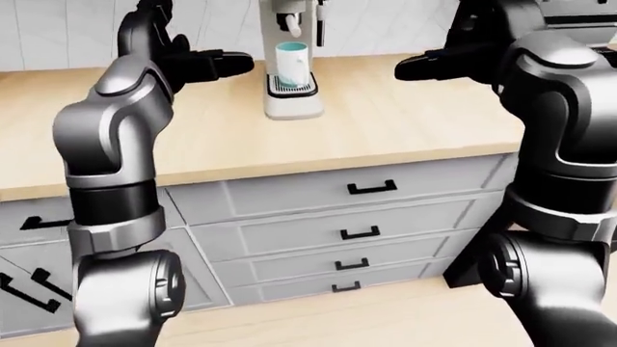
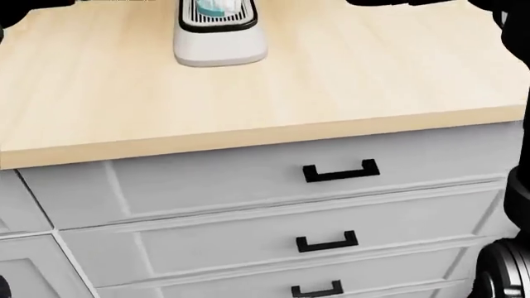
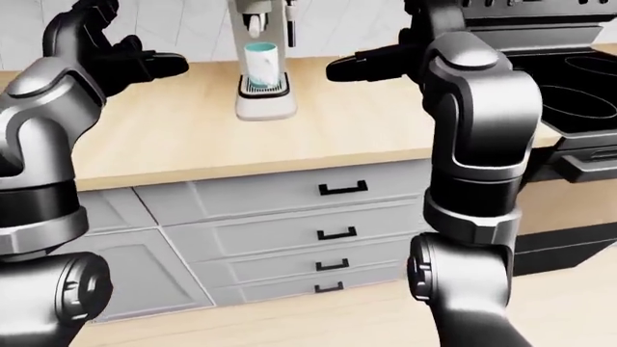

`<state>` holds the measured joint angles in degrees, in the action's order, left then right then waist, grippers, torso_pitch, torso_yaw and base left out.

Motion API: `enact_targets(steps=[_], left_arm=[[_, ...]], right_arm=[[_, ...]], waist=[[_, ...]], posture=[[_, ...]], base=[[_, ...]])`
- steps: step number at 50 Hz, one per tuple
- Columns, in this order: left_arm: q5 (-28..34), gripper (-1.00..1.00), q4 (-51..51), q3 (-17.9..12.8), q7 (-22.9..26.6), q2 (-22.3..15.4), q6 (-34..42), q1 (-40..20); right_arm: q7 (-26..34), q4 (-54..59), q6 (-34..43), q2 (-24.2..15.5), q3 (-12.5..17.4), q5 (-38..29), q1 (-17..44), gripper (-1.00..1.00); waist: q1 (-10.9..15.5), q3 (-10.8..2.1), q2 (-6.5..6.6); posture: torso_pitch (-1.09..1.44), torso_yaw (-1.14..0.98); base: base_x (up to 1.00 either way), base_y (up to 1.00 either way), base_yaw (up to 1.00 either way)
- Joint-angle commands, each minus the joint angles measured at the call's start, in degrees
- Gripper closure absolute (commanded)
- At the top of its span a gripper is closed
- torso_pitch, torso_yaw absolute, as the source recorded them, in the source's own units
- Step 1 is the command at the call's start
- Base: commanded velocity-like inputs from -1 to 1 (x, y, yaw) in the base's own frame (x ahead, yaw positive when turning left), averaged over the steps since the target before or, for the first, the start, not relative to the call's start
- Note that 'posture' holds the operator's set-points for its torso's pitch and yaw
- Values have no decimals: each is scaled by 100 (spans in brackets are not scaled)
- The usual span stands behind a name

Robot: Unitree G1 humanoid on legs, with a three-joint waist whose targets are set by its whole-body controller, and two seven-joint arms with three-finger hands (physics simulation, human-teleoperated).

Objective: Press the button on the coffee machine to serve coffee.

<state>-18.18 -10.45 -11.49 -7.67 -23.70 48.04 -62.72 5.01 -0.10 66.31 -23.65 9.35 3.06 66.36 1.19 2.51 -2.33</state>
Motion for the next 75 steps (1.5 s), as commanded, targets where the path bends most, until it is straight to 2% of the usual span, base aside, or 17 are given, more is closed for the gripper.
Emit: enact_targets(steps=[1, 7, 13, 16, 23, 27, 28, 33, 39, 42, 47, 58, 61, 63, 67, 72, 75], left_arm=[[-25, -100, 131, -14, 28, -85, -100, -230], [-21, -100, 155, -12, 22, -69, -98, -202], [-21, -100, 169, -17, 21, -77, -62, -233], [-20, -100, 144, -26, 23, -77, -94, -218], [-43, -100, 224, -29, 0, -22, -113, -91], [-38, -100, 181, -24, 6, -34, -141, -114], [-39, -100, 145, -25, 10, -40, -150, -147], [-59, -100, 172, -37, -7, -48, -135, -125], [-69, -100, 121, -29, -23, -50, -175, -150], [-72, -100, 122, -28, -19, -42, -203, -122], [-75, -100, 129, -28, -19, -47, -186, -129], [-85, -100, 148, -16, -33, -34, -148, -161], [-85, -100, 132, -7, -19, -37, -145, -196], [-80, -100, 186, 4, -10, -32, -134, -154], [-71, -100, 145, -5, 1, -14, -176, -123], [-89, -100, 182, -25, -12, -4, -173, -90], [-98, -100, 160, -26, -19, 6, -210, -76]], right_arm=[[-45, -96, -114, -47, 65, -32, 168, -100], [-79, -12, -220, -19, 54, -16, 167, -100], [-76, -1, -225, -24, 32, -13, 174, -100], [-76, -10, -185, -35, 23, -21, 213, -100], [-134, 38, -161, -77, 58, -51, 234, -100], [-153, 86, -194, -63, 35, -71, 226, -100], [-157, 135, -197, -60, 23, -80, 266, -100], [-207, 221, -220, -5, -4, -124, 282, -100], [-182, 290, -278, 1, -18, -178, 290, -100], [-187, 259, -274, 25, 15, -170, 257, -100], [-233, 214, -316, 38, 42, -118, 242, -100], [-245, 212, -415, 1, 73, -62, 211, -100], [-259, 182, -376, -18, 58, -52, 202, -100], [-258, 134, -414, -10, 36, -69, 103, -100], [-280, 172, -413, -18, 90, -67, 128, -100], [-318, 133, -326, -60, 58, -112, 94, -100], [-310, 115, -256, -81, 52, -124, 146, -100]], waist=[[-13, -151, -10], [-86, -101, 15], [-173, -220, 648], [-188, -88, 702], [-132, 61, 424], [-107, -37, -117], [-69, -4, 100], [-41, -276, -126], [-133, 131, 179], [-197, -29, 544], [-91, -128, 134], [-122, -230, 388], [-35, -100, 116], [1, -73, 204], [-100, -397, 33], [-153, 0, 287], [-234, -88, 445]], posture=[[0, 0], [0, 0], [0, 0], [0, 0], [0, 0], [0, 0], [0, 0], [0, 0], [0, 0], [0, 0], [0, 0], [0, 0], [0, 0], [0, 0], [0, 0], [0, 0], [0, 0]], base=[[41, 5, 0], [38, 3, 0], [33, 0, 0], [34, 0, 0], [11, 0, 0], [0, 0, 0], [0, 0, 0], [-31, 0, 0], [0, 0, 0], [0, 0, 0], [0, 0, 0], [-9, 0, 17], [0, 0, 0], [0, 0, 0], [-42, 0, 40], [0, 0, 0], [0, 0, 0]])
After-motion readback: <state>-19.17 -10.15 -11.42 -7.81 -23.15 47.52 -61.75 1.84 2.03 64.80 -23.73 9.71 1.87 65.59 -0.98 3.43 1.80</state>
